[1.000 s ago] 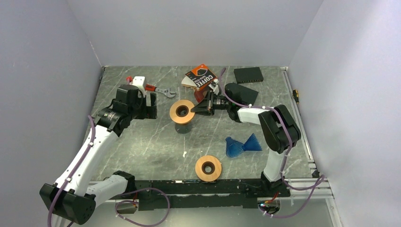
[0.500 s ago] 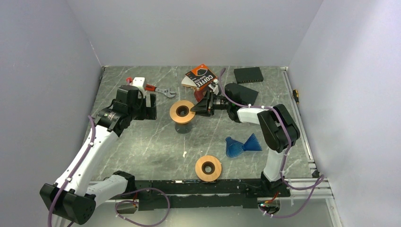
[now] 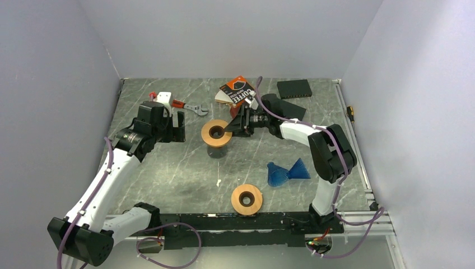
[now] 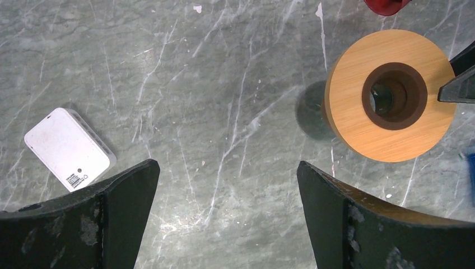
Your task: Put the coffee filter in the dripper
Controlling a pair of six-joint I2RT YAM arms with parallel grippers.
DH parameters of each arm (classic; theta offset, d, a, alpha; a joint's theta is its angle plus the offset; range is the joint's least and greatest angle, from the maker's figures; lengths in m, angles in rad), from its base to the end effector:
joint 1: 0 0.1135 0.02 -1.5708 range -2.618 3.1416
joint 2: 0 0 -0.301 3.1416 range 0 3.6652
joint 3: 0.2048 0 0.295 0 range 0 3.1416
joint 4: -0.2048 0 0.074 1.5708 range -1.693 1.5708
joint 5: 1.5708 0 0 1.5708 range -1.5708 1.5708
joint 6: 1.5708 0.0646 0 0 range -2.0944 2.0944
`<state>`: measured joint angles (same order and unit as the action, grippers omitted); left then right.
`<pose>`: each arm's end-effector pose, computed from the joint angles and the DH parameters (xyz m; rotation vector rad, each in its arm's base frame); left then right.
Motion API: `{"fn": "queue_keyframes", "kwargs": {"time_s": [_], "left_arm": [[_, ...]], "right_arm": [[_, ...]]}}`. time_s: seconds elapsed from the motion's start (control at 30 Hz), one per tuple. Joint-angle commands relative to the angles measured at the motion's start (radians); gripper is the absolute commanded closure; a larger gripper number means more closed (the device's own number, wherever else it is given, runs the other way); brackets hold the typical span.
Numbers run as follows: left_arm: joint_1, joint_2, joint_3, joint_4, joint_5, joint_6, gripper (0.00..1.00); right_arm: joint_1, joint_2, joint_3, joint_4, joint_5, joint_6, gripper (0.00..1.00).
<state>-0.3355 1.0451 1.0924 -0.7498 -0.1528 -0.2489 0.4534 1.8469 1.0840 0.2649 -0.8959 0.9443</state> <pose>0.2486 -0.0763 0.3584 0.0178 2.2670 -0.1365 0.3849 0.2437 0.1922 -0.0776 2.3625 1.7055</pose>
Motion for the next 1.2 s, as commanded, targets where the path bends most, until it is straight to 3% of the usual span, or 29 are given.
{"fn": "queue_keyframes", "kwargs": {"time_s": [0.0,0.8,1.17], "left_arm": [[0.006,-0.006,0.000,0.002,-0.011,-0.006,0.00],[0.016,0.023,-0.003,0.004,0.031,-0.003,0.00],[0.016,0.039,-0.005,0.000,0.038,-0.003,0.01]], "right_arm": [[0.023,-0.047,0.079,-0.151,0.045,-0.142,0.43],[0.110,0.006,0.287,-0.552,0.224,-0.397,0.37],[0.140,0.012,0.314,-0.568,0.213,-0.420,0.36]]}}
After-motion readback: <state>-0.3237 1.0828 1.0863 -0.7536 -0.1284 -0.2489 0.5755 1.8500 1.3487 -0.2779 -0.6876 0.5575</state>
